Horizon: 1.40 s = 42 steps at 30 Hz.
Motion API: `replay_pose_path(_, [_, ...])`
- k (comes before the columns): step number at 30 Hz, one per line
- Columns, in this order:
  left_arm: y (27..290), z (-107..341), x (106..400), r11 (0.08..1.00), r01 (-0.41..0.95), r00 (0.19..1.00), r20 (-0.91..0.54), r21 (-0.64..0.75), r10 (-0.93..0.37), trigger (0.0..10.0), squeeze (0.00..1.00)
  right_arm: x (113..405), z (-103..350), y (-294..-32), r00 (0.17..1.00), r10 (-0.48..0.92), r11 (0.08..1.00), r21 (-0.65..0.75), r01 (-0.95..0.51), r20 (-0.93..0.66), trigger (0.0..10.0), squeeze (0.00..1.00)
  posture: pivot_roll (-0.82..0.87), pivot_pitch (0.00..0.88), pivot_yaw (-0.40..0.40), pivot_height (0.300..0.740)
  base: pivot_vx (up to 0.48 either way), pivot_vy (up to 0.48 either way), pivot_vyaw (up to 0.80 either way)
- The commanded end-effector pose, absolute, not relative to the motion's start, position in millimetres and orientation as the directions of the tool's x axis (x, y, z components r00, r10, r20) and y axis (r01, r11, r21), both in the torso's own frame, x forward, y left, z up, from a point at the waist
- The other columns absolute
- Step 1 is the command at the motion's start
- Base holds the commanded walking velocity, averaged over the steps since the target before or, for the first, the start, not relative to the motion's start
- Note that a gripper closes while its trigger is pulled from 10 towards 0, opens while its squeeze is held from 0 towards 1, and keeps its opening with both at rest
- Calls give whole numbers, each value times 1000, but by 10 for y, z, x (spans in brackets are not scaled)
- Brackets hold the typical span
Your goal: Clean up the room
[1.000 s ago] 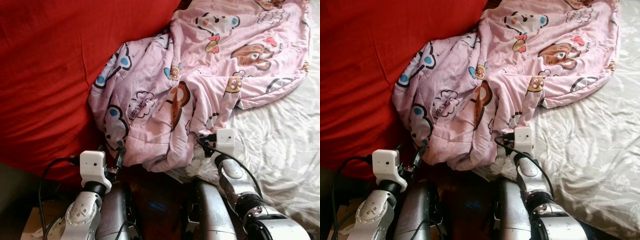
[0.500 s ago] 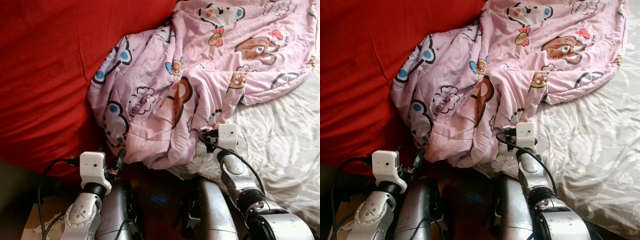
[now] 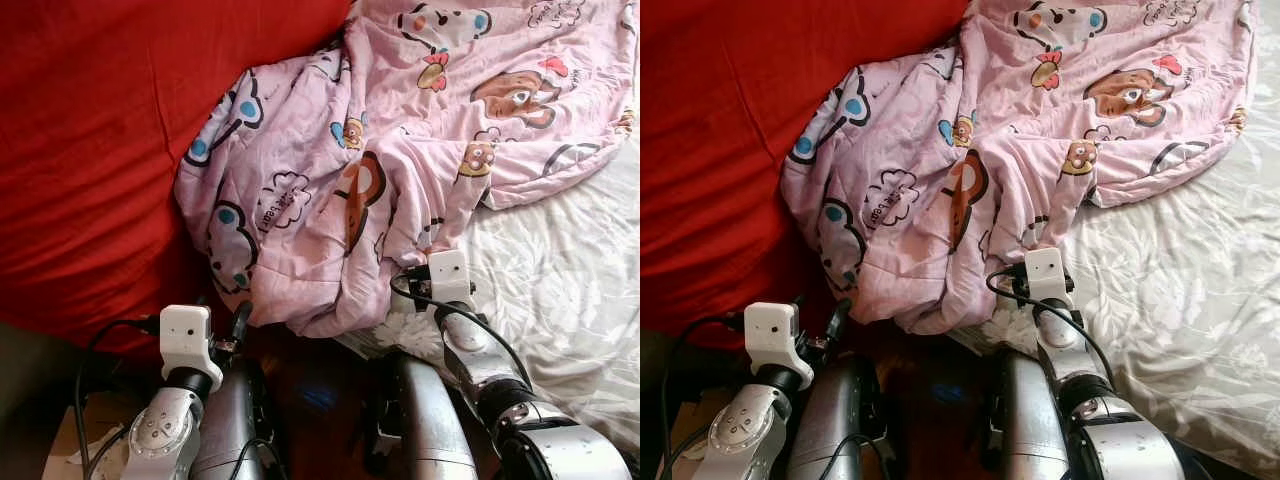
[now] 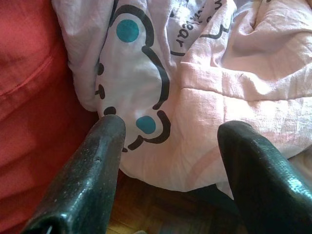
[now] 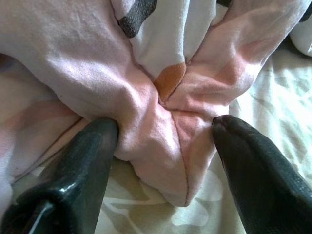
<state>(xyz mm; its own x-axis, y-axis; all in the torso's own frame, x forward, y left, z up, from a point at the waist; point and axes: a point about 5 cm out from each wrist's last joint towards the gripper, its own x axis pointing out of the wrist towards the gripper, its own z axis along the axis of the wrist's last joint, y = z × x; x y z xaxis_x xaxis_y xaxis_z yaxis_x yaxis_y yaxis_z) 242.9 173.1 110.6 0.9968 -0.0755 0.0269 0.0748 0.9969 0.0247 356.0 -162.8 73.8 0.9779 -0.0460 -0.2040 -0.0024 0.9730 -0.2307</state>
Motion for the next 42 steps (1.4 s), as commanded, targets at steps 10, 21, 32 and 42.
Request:
replay_pose_path(10, [1710, 1056, 2361, 996, 84, 996, -4, 15, -84, 10000, 0, 3462, 570, -1777, 946, -143, 972, -222, 79, -290, 10000, 0, 82, 425, -7, 587, 0, 0, 0])
replay_pose_path(21, [1712, 1049, 2331, 996, 86, 996, -14, 17, -85, 10000, 0, 3413, 480, -1791, 922, -147, 983, 50, 176, -358, 10000, 0, 86, 435, -3, 587, 0, 0, 0])
replay_pose_path(32, [1721, 1038, 2317, 996, 82, 996, -21, 21, -81, 10000, 0, 3409, 477, -1769, 929, -126, 983, 80, 164, -347, 0, 0, 89, 440, 0, 587, 0, 0, 0])
replay_pose_path(42, [1716, 1034, 2322, 997, 79, 997, -25, 19, -78, 10000, 0, 3469, 588, -1708, 959, -82, 993, 58, 102, -270, 0, 0, 89, 437, -3, 587, 0, 0, 0])
